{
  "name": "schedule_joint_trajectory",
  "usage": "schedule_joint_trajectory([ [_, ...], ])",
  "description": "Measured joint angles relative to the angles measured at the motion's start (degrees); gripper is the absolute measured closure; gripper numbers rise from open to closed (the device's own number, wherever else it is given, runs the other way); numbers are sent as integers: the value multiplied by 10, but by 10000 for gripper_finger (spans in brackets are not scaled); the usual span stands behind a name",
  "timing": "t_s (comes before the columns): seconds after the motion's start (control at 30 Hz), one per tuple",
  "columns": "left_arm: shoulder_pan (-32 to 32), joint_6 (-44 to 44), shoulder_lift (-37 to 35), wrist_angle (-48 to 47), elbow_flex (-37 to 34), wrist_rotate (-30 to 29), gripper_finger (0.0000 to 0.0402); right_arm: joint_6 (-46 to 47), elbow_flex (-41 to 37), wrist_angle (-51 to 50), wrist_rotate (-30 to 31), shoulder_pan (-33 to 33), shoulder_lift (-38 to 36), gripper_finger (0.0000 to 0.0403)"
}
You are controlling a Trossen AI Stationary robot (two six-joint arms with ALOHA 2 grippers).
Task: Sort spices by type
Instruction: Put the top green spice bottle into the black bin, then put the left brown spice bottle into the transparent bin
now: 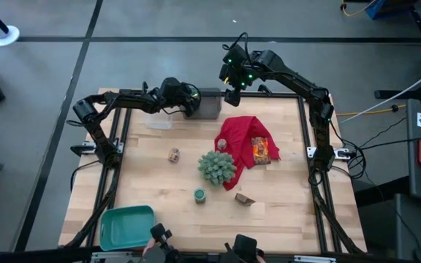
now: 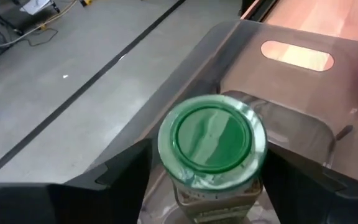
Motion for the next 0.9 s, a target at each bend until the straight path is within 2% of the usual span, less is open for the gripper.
schedule_joint_trajectory([
  [0.23,0,3,-42,-14,0,0,129,0,0,-15,-26,0,0,123],
  [0.57,-23,-19,-138,-133,0,0,129,0,0,-16,-35,0,0,123],
  [0.7,-50,-85,-185,-229,1,0,129,0,0,-16,-35,0,0,123],
  [0.9,-114,-227,-247,-433,1,2,129,0,0,-16,-35,0,0,123],
])
